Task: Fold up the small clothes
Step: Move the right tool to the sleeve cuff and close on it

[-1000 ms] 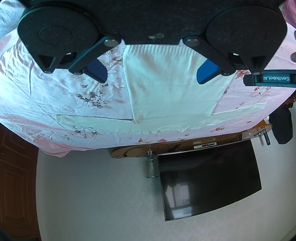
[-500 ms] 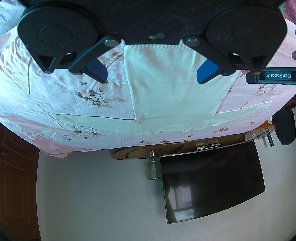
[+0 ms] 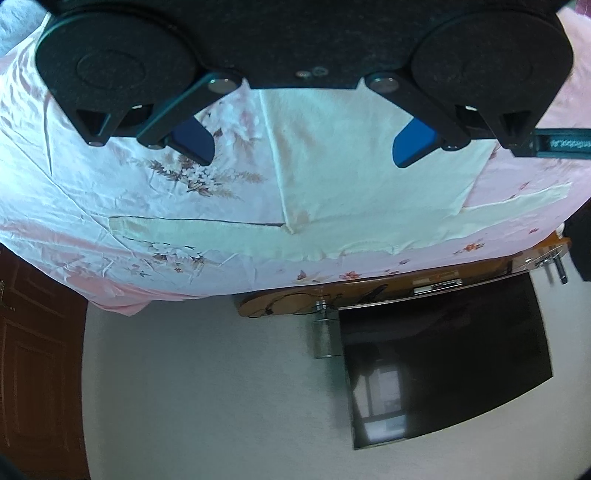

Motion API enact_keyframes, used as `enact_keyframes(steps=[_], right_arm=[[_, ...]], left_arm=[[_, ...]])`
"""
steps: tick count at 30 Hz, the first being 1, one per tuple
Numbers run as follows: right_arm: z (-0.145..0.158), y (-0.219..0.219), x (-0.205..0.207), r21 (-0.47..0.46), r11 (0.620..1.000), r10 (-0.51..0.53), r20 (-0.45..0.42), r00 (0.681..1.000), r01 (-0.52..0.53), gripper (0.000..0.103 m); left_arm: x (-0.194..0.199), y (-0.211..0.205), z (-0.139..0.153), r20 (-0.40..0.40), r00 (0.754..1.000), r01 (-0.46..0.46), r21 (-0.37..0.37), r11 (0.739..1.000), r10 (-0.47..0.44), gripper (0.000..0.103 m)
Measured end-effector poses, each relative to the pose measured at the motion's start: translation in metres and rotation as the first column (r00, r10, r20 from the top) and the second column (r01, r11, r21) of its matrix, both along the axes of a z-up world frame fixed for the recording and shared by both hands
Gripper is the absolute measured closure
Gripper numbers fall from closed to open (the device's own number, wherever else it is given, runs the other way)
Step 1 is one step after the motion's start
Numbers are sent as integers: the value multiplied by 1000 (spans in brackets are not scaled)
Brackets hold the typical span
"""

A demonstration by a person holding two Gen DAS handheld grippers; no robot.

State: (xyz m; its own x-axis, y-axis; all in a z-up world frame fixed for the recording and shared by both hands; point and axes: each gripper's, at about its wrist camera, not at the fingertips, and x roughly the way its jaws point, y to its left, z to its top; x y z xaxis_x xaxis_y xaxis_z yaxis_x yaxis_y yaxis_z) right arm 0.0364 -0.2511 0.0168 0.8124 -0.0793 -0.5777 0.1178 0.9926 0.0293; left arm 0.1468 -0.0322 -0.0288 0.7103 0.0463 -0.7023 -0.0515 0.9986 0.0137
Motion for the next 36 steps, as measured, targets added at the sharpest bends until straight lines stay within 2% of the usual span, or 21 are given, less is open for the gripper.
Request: enact_keyframes(steps=[8,16,23,31,36], right_arm=[[-21,-32,73,-1,999,-50,-36,998,50,1],[-47,-79,147,15,994,-104,-97,990,106,11],[-71,-123,201,31,987,-150,-158,976,157,18],[-112,-187,241,41,962,-251,-258,933,270,29],[-128,-225,249,50,930,-334,-297,895,363,29]], left_arm=[[86,-22,-20,-36,999,3,9,1000,-3,0],[167,-53,-39,-61,998,-8,26,1000,10,0],[229,-78,-60,-94,996,7,4,1000,-6,0],[285,-105,-94,-133,991,25,22,999,-21,0],[307,-110,-110,-150,989,8,40,999,-2,0]])
